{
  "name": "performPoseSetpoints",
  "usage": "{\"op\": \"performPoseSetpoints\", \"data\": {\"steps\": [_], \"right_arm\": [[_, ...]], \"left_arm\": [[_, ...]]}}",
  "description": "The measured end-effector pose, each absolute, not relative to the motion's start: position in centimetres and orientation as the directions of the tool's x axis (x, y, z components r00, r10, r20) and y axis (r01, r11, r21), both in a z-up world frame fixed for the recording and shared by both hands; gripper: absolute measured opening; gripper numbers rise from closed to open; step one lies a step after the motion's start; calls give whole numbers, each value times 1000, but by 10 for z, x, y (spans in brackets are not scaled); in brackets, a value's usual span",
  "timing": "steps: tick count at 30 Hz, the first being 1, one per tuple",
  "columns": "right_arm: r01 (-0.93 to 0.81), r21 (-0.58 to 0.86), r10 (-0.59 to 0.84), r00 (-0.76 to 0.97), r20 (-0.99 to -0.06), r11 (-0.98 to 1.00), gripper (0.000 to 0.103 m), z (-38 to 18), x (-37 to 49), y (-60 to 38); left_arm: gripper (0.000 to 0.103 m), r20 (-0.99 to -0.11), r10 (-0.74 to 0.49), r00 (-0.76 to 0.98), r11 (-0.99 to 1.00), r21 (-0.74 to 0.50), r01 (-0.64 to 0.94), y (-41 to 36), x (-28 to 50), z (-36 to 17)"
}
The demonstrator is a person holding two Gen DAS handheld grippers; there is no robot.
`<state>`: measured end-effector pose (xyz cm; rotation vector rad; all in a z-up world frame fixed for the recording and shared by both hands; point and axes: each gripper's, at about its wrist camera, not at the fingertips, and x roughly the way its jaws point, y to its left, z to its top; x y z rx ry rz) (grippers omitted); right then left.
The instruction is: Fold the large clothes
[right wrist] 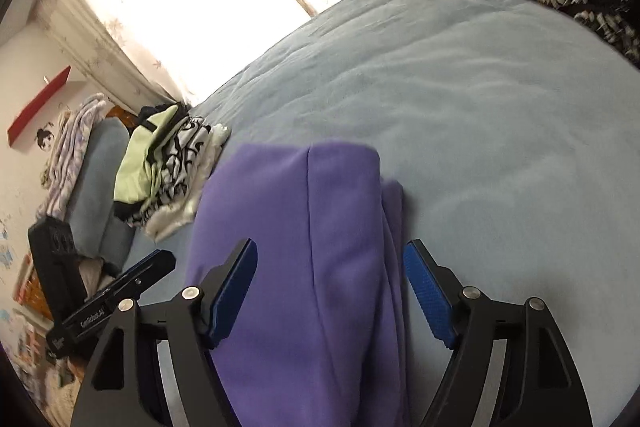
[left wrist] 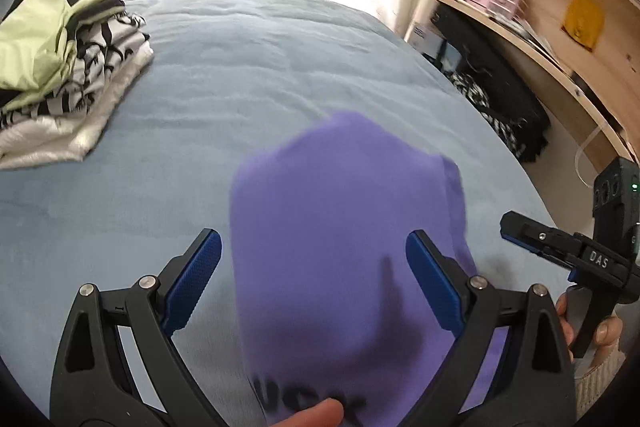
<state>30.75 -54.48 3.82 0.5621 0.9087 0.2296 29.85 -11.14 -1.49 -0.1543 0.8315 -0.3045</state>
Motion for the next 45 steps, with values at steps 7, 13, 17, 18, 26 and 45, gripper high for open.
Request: {"op": "performPoseSetpoints", "data": {"steps": [7,13,17,18,26,45], "right_arm": [[89,685,556,513,-654,723,54,-3,371,-544],[124,554,401,565,-721,823,18,-5,357,-542],[190,485,311,561,-767,854,18,-21,342,-542],[195,483,306,563,-768,853,18,-23,340,-543],[190,422,252,568,-784,886,20,-16,339,-529],[119,314,192,577,-794,942,53,113,237,-488]], "left_arm": [[93,-682,-308,663,948,-278,155,-118,354,-22],[92,-717,-301,628,953,-252,168,-138,374,-41],[92,-766,-221,604,975,-152,164,-159,380,-64],[92,-771,-195,606,979,-121,162,-163,380,-69],[95,-767,-179,616,982,-102,159,-167,378,-75],[95,-692,-198,694,979,-171,110,-120,287,8]]}}
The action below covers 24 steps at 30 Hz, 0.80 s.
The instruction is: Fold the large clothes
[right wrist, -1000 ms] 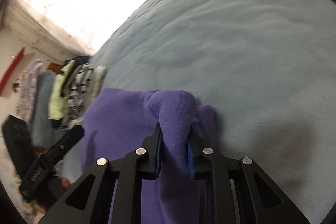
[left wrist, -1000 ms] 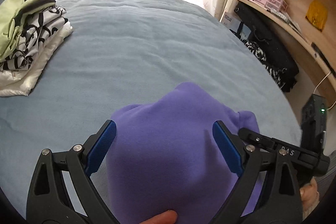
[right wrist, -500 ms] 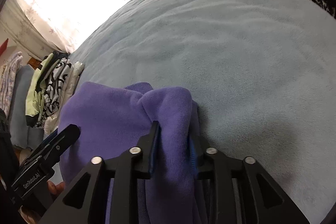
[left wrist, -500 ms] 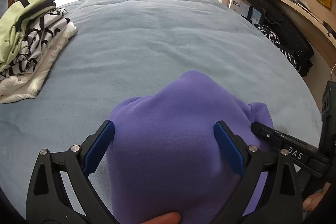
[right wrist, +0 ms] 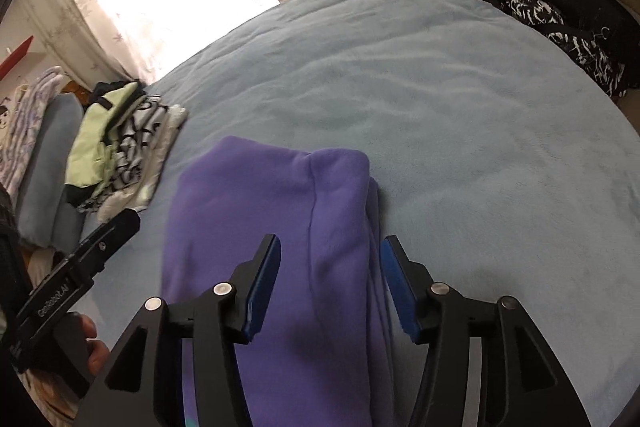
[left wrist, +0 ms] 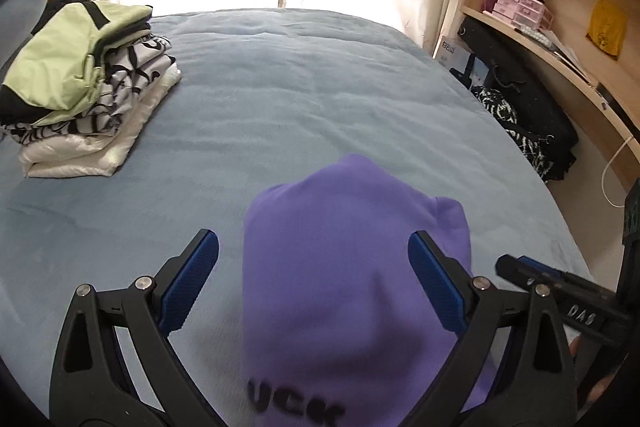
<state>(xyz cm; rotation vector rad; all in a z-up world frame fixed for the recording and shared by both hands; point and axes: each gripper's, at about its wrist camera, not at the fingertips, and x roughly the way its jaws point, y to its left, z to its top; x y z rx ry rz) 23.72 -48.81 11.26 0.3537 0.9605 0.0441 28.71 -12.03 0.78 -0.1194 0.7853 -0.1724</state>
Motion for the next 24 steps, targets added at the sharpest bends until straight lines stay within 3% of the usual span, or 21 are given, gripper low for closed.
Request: {"op": "performPoseSetpoints", "data": {"steps": [4,15,24], "right_arm": [[89,291,188,582,-791,952,56,139,194,-487],[-12,226,190,586,-788,974,85,183,98,-480],[-71,261,261,495,-828,963,90,164,91,-481]], "left_arm": [[95,-692,-211,691,977,-176,122,-106,253,19],[95,-715,-211,666,977,-150,149,-84,183,34],[95,-793,-183,581,973,-62,221,-99,178,9]]}}
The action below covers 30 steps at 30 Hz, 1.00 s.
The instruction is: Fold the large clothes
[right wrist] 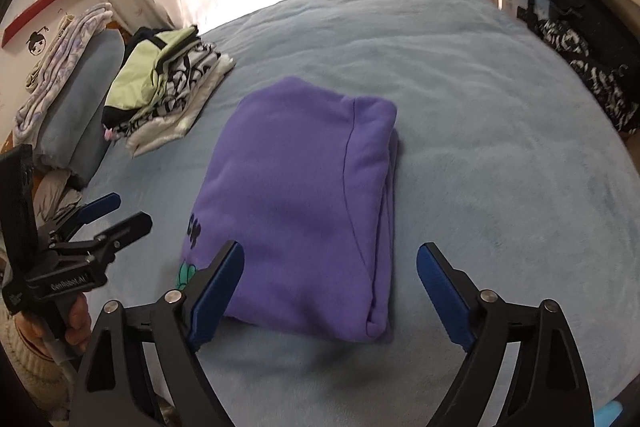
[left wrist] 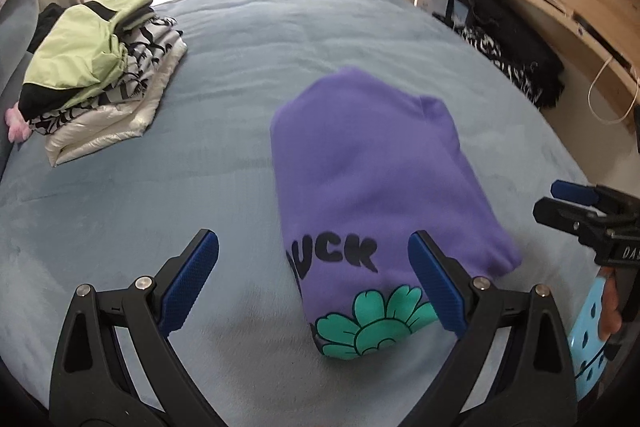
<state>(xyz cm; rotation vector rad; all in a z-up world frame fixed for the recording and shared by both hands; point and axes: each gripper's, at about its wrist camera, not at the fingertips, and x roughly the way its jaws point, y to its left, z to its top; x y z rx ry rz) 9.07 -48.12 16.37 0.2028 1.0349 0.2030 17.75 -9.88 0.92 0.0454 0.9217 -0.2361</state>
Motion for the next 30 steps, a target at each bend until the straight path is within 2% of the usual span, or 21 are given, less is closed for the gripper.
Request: {"op": "performPoseSetpoints", "data": {"steps": [3,7,14,19,24,30], "right_arm": [[-75,294,294,461,-837,953,90,152,92,-486],[-62,320,315,433,-845,945,90,136,102,-494],[-19,404,381,378,-844,915,90,105,122,-510],[-12,476,453,327,-829,880,90,80,133,-513],[36,579,555,246,-795,814,90,43,148,-517],[27,659,631,261,-731,752,94,30,155,-525]], "left_arm": [[95,-823,-206,529,968,-91,235,-103,186,-8],[95,-855,-285,433,952,-198,235,-104,202,-33],[95,-868,-368,333,924,-301,237,-112,217,-71],[103,-844,-438,309,896,-382,227,-105,229,-91],[103,-817,-494,297,867,-436,241,-94,236,-104],[103,-785,-557,271,829,-508,233,-81,242,-118]]}}
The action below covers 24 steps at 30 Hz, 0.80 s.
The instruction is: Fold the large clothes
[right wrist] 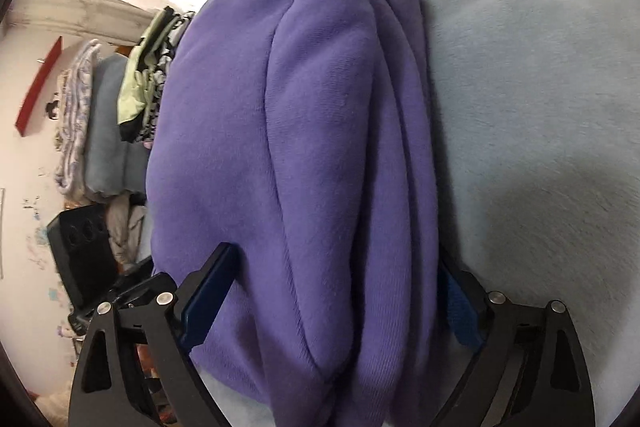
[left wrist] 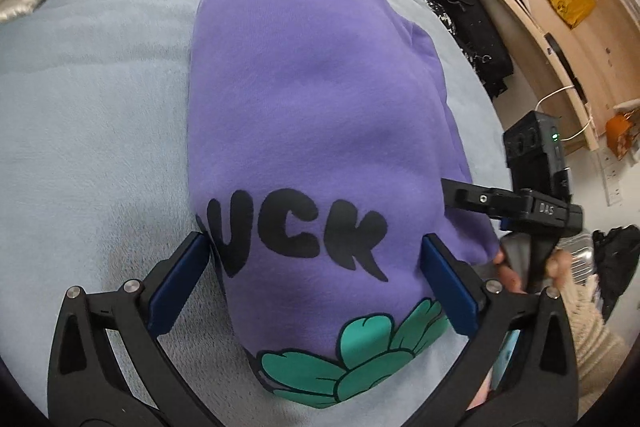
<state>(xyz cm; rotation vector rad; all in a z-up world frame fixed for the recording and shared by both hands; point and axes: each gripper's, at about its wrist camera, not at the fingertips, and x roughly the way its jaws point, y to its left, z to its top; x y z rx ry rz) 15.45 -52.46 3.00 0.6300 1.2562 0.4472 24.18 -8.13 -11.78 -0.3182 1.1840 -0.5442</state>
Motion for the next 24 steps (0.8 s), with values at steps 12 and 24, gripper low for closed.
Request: {"op": "performPoseSetpoints", "data": {"steps": [12,24], "right_arm": [[-19,667,642,294,-708,744,87,22,148,-519],[-81,616,591,404,-699,784,43,45,134,-498]], "left_arm": [[103,-688,-710,152,704,-700,119,-76,262,-159],[100,-801,-537,263,843,-509,172,-129,262,-126]]}}
